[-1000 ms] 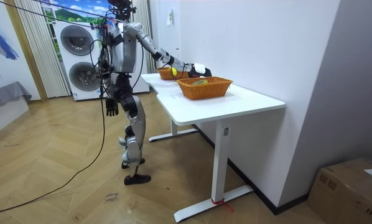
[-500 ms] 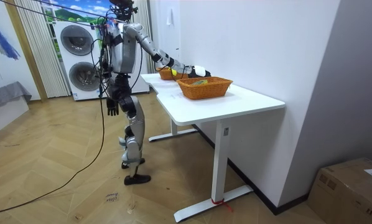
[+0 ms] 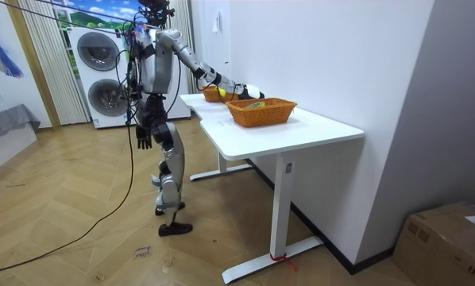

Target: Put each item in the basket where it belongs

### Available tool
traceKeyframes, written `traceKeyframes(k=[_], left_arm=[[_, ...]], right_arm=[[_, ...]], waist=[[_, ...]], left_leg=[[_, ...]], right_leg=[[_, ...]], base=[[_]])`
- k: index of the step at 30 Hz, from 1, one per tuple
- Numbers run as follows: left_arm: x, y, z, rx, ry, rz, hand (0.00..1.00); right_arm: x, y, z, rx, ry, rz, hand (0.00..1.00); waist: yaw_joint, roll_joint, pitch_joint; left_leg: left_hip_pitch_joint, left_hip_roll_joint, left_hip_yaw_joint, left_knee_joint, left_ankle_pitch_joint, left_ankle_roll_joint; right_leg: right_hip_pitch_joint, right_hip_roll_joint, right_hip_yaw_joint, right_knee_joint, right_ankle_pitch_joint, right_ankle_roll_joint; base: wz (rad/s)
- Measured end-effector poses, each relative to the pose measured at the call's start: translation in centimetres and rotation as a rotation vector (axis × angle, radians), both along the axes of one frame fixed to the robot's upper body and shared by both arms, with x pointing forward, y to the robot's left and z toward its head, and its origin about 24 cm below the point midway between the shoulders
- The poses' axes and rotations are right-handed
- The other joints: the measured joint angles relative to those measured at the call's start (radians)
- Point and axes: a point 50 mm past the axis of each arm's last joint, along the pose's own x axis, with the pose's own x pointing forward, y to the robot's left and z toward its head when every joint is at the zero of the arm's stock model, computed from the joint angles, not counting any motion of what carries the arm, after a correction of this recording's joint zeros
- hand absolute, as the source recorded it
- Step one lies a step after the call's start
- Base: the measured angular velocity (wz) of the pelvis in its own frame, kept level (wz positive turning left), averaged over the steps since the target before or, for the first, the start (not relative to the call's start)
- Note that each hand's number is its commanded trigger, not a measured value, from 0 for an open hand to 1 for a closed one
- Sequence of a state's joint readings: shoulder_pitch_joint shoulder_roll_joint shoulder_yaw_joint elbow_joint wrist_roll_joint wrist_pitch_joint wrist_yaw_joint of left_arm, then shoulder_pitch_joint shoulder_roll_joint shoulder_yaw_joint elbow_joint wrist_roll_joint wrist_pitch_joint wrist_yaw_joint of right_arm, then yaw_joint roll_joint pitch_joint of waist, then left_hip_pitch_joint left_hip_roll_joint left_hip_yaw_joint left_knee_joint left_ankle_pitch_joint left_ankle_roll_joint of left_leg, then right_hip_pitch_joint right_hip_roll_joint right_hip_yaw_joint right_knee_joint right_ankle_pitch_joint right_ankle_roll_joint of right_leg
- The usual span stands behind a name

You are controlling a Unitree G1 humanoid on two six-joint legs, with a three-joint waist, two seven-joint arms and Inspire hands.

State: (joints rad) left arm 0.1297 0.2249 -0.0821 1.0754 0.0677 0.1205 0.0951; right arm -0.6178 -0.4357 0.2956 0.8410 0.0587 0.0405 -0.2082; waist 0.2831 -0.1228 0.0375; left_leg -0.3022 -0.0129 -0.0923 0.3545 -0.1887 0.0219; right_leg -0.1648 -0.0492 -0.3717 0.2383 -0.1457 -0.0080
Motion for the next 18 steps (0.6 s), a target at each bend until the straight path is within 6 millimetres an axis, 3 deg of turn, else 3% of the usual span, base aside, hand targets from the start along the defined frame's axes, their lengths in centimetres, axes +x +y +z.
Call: traceKeyframes(k=[8, 18], left_arm=[[0.67, 0.21, 0.08, 0.005, -0.016, -0.006, 0.0], [0.54, 0.66, 0.13, 0.004, -0.009, 0.012, 0.0]], right_arm=[[0.03, 0.31, -0.18, -0.015, 0.035, 0.056, 0.0], [0.07, 0.63, -0.27, -0.044, 0.044, 0.078, 0.0]], waist=[[0.001, -0.018, 0.0014], [0.001, -0.02, 0.0016]], left_leg=[[0.002, 0.0, 0.0, 0.0, 0.006, 0.001], [0.002, 0.001, -0.001, 0.0, 0.006, 0.001]], right_leg=[[0.002, -0.002, 0.003, 0.0, 0.001, -0.002], [0.001, -0.002, 0.002, 0.0, 0.001, -0.002]], base=[[0.0], [0.0]])
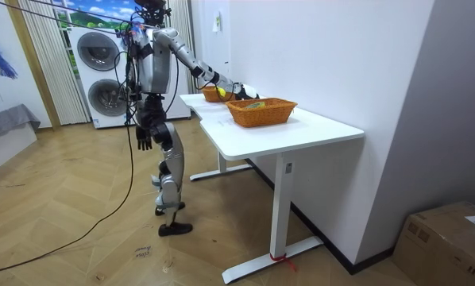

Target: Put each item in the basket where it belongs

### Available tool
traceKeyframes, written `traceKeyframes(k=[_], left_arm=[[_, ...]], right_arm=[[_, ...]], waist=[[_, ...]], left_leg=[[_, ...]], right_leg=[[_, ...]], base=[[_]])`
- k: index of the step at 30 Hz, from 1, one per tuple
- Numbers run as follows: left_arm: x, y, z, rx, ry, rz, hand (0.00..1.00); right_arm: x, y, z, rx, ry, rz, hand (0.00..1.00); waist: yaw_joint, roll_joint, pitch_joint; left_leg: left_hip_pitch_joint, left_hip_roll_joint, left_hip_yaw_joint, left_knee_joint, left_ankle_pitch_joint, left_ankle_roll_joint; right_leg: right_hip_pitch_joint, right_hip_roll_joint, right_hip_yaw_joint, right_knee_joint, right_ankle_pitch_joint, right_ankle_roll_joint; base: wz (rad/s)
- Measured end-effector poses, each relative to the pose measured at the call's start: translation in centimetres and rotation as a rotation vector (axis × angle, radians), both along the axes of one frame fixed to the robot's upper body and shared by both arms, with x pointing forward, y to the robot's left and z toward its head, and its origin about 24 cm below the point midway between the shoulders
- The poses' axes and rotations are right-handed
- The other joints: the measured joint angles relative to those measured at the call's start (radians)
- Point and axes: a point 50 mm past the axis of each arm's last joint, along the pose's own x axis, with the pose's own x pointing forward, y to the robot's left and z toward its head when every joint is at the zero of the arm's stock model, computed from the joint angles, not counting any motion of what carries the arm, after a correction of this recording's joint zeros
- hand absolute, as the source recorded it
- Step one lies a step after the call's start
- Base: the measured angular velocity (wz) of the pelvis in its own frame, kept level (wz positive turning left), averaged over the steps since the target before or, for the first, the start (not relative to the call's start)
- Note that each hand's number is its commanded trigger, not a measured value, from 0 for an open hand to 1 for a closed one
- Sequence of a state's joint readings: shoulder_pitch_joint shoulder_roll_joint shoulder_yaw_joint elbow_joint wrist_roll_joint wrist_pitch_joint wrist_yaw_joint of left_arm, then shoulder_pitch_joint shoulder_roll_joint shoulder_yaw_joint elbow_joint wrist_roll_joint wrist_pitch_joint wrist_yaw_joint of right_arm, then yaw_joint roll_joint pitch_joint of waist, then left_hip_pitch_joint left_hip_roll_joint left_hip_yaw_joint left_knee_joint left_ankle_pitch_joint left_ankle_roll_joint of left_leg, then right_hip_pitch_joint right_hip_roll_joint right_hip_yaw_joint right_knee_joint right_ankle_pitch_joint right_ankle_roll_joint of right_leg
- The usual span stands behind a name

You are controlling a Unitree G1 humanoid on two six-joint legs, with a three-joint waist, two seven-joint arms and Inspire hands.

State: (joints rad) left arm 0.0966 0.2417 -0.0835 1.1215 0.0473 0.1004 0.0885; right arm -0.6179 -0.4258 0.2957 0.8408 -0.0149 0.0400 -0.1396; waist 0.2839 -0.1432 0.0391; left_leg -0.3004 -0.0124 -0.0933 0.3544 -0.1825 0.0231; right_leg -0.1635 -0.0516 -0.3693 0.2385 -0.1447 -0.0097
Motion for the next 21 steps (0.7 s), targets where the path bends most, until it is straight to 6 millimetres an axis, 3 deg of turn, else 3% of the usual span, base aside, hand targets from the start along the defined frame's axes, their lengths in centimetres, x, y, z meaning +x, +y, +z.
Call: traceKeyframes(k=[21], left_arm=[[0.47, 0.15, 0.15, -0.002, -0.02, -0.012, 0.0]], right_arm=[[-0.06, -0.28, 0.03, 0.001, -0.03, -0.042, 0.0]], waist=[[0.02, 0.002, 0.0017]], left_leg=[[-0.006, 0.0, 0.0, 0.004, 0.001, -0.001]], right_leg=[[-0.004, 0.002, -0.001, 0.0, 0.001, -0.002]], base=[[0.0]])
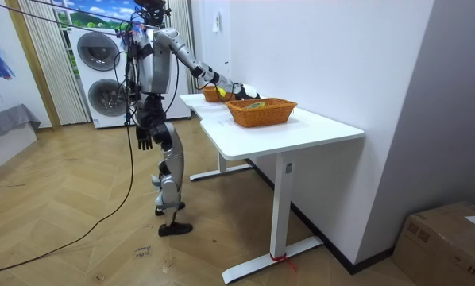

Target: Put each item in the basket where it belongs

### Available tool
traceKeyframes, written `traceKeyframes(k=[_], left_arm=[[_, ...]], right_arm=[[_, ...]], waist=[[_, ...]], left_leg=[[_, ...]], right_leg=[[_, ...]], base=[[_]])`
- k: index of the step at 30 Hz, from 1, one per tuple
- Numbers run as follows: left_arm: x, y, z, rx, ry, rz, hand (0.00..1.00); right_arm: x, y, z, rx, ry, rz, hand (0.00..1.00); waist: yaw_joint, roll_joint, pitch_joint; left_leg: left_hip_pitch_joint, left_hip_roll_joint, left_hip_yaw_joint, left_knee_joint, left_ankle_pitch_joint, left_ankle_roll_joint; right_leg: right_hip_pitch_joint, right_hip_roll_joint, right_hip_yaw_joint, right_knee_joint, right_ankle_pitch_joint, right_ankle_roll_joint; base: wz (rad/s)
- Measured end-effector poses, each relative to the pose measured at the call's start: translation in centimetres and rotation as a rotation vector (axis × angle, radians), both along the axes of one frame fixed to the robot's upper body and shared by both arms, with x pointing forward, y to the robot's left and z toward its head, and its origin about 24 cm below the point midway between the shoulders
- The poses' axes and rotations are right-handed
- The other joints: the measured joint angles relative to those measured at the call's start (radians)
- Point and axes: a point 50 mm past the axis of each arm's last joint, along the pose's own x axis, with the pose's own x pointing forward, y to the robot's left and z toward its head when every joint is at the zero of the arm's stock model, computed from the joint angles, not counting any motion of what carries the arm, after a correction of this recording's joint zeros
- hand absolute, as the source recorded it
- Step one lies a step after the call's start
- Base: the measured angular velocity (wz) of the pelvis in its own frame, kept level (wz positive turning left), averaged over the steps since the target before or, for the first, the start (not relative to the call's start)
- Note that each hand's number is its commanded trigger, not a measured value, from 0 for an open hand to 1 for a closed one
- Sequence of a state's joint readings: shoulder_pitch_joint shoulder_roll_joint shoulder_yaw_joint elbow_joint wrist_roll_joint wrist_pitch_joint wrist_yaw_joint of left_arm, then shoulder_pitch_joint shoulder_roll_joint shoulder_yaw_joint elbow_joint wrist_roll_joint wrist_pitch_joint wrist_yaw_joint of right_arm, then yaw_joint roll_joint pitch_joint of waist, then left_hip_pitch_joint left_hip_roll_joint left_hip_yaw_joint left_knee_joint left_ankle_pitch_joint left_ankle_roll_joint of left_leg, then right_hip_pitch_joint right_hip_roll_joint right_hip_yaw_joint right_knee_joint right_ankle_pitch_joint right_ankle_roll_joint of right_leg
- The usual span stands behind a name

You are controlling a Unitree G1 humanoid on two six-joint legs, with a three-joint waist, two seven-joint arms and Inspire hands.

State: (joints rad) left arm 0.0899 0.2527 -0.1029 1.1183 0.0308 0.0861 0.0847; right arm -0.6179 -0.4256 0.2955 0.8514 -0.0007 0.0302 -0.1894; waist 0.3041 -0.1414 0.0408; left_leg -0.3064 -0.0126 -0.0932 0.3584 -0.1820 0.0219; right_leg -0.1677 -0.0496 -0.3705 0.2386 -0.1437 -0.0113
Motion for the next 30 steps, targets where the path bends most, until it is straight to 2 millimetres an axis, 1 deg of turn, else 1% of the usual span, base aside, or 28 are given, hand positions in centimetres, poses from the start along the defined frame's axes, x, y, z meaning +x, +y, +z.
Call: traceKeyframes(k=[3, 11, 14, 21, 28, 30], left_arm=[[-0.03, -0.01, -0.01, 0.0, 0.001, 0.0, 0.0], [-0.17, 0.05, -0.01, 0.013, 0.002, 0.004, 0.0], [-0.16, 0.06, 0.0, 0.015, 0.001, 0.004, 0.0], [-0.17, 0.06, 0.0, 0.016, 0.001, 0.0, 0.0], [-0.2, 0.06, 0.0, 0.018, 0.001, -0.001, 0.0], [-0.2, 0.08, 0.01, 0.02, 0.0, 0.0, 0.0]], right_arm=[[-0.02, -0.06, -0.02, -0.002, -0.006, -0.004, 0.0], [-0.02, -0.11, 0.05, 0.026, -0.021, -0.019, 0.0], [-0.01, -0.15, 0.09, 0.029, -0.024, -0.021, 0.0], [0.0, -0.13, 0.1, 0.051, -0.027, -0.023, 0.0], [0.05, -0.09, 0.25, 0.08, -0.034, -0.015, 0.0], [0.06, -0.07, 0.27, 0.081, -0.035, -0.013, 0.0]], waist=[[0.001, 0.004, 0.003], [0.003, 0.011, 0.0026], [0.002, 0.017, 0.0015], [0.003, 0.02, 0.0003], [0.002, 0.03, -0.0046], [0.002, 0.03, -0.0048]], left_leg=[[-0.004, 0.0, -0.002, 0.004, 0.0, 0.0], [-0.016, 0.0, -0.004, 0.013, 0.0, -0.001], [-0.019, 0.0, -0.008, 0.018, 0.0, -0.001], [-0.019, 0.0, -0.01, 0.017, 0.001, -0.001], [-0.015, -0.001, -0.006, 0.01, 0.002, -0.003], [-0.014, -0.001, -0.006, 0.007, 0.003, -0.004]], right_leg=[[-0.001, 0.0, -0.002, 0.0, 0.001, -0.001], [-0.01, 0.001, -0.005, 0.002, 0.002, -0.004], [-0.01, 0.001, -0.009, 0.002, 0.003, -0.004], [-0.01, 0.003, -0.003, 0.002, 0.003, -0.005], [-0.01, 0.004, -0.001, 0.002, 0.003, -0.005], [-0.009, 0.004, -0.002, 0.002, 0.003, -0.005]], base=[[0.0], [0.0], [0.01], [0.0], [0.0], [0.0]])
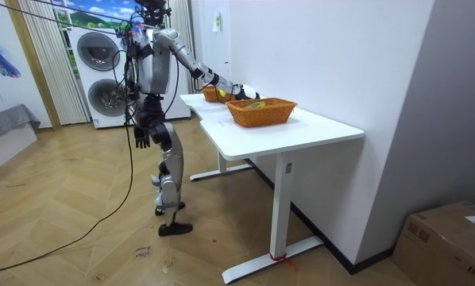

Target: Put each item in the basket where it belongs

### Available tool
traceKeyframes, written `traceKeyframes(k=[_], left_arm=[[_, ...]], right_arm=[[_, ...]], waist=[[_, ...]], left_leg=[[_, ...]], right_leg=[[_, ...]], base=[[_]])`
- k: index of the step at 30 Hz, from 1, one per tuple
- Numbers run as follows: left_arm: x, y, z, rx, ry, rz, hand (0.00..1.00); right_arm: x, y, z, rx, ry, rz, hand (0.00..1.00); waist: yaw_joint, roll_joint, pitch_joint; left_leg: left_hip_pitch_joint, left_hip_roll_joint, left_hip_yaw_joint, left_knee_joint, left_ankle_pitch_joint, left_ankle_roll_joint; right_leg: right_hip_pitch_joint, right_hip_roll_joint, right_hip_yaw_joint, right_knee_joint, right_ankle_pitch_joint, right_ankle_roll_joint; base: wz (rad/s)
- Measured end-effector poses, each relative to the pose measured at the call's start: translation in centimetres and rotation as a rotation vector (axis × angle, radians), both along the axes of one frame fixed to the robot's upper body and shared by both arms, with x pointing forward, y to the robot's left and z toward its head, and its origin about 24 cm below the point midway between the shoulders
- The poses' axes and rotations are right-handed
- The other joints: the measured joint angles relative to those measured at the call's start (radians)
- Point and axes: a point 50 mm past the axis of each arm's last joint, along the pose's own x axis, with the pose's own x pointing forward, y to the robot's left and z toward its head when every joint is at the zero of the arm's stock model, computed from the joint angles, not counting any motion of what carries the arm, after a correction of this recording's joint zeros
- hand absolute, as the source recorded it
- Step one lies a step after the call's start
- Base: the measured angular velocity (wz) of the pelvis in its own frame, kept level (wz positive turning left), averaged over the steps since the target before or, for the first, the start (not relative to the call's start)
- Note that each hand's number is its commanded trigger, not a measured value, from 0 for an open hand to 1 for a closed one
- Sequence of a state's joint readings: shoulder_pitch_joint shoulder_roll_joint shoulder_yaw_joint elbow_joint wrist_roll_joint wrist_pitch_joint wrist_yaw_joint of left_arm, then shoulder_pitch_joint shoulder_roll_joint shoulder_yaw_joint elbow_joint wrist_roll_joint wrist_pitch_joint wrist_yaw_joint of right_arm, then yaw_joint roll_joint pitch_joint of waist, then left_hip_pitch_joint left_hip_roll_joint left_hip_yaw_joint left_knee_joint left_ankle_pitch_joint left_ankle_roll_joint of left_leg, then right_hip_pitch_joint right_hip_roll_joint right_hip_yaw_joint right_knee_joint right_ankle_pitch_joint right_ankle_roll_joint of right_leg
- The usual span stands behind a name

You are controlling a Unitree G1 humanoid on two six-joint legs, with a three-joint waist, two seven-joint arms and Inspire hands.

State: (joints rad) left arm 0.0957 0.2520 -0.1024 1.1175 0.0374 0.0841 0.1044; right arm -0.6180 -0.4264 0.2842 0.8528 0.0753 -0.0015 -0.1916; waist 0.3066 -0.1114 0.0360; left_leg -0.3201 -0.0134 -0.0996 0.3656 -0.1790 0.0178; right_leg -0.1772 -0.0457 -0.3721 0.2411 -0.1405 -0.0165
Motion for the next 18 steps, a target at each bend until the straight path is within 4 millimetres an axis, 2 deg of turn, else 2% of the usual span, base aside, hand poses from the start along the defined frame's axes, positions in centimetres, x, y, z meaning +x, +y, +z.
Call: traceKeyframes(k=[6, 12, 18], left_arm=[[-0.08, 0.0, -0.01, 0.0, 0.002, 0.001, 0.0], [-0.1, -0.3, -0.11, 0.0, -0.001, 0.008, 0.0], [-0.07, -0.74, -0.23, -0.001, -0.004, 0.011, 0.0]], right_arm=[[0.01, 0.02, 0.04, 0.02, -0.004, 0.002, 0.0], [0.02, -0.1, 0.14, 0.126, -0.025, -0.019, 0.0], [0.04, -0.15, 0.28, 0.154, -0.04, -0.023, 0.0]], waist=[[-0.001, 0.0, 0.0], [-0.002, 0.001, 0.0008], [-0.003, 0.011, 0.0027]], left_leg=[[0.001, 0.001, -0.004, -0.004, 0.002, -0.004], [0.001, 0.001, -0.005, -0.004, 0.003, -0.004], [0.002, 0.001, -0.004, -0.004, 0.003, -0.004]], right_leg=[[0.0, 0.003, 0.0, 0.0, 0.0, 0.0], [0.001, 0.003, 0.004, 0.0, 0.0, 0.0], [0.001, 0.003, 0.012, 0.0, 0.0, 0.0]], base=[[0.0], [0.0], [0.0]])
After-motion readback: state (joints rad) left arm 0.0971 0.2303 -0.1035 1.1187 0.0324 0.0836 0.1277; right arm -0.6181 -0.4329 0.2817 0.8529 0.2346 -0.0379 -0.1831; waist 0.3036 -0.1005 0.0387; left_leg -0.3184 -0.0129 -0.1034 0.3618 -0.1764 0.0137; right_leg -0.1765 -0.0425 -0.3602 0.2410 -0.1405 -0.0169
